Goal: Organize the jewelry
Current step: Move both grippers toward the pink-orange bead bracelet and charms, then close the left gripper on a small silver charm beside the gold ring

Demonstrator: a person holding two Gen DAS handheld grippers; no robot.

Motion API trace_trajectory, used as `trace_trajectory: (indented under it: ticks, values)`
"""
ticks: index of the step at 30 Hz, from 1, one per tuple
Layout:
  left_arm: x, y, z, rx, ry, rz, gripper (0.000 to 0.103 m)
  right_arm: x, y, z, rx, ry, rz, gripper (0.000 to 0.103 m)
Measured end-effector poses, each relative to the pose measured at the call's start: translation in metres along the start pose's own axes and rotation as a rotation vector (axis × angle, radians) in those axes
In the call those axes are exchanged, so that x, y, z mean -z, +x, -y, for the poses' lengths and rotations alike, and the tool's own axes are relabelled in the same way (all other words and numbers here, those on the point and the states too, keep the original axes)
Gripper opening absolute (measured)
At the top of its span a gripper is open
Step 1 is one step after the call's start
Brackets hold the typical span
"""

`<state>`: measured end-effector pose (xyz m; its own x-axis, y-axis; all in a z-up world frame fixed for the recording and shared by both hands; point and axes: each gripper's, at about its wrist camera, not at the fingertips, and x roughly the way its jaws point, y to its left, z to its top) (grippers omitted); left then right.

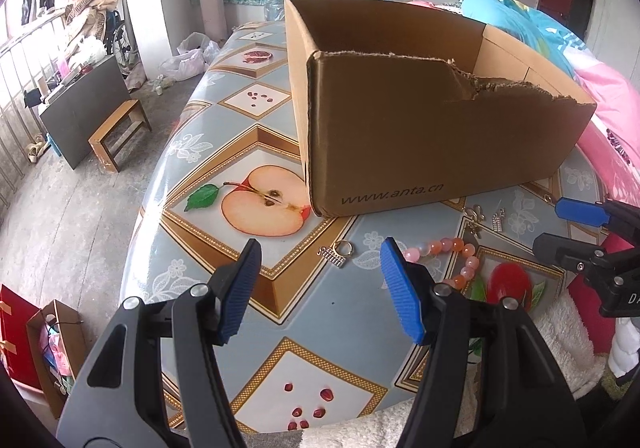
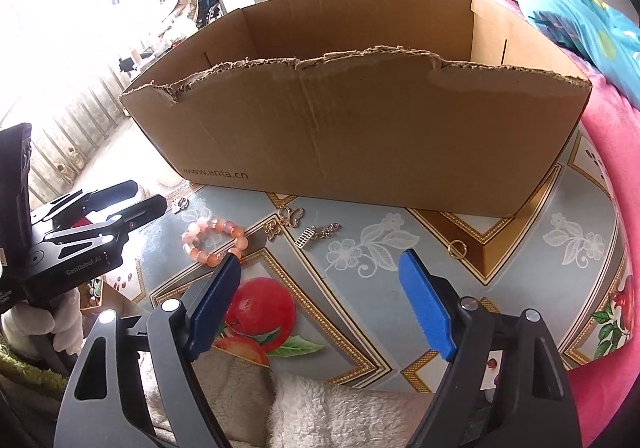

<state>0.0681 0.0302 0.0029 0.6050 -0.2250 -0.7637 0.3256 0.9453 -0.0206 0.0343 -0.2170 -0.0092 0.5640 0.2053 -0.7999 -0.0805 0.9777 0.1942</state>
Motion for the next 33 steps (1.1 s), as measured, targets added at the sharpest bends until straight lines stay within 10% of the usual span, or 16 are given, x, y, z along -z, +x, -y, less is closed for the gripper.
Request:
trace_trajectory:
  ticks: [10,33]
  values:
    - [0.0,0.012,0.004,0.013,0.059,-0.033,0.029,0.0,0.004,0.007,-0.02,0.017,-0.008,0.075]
    - [-0.008,0.034,0.031,0.15,0.191,-0.067,0.016,-0.011,0.01,0.007,-0.004,0.019,-0.019,0.075]
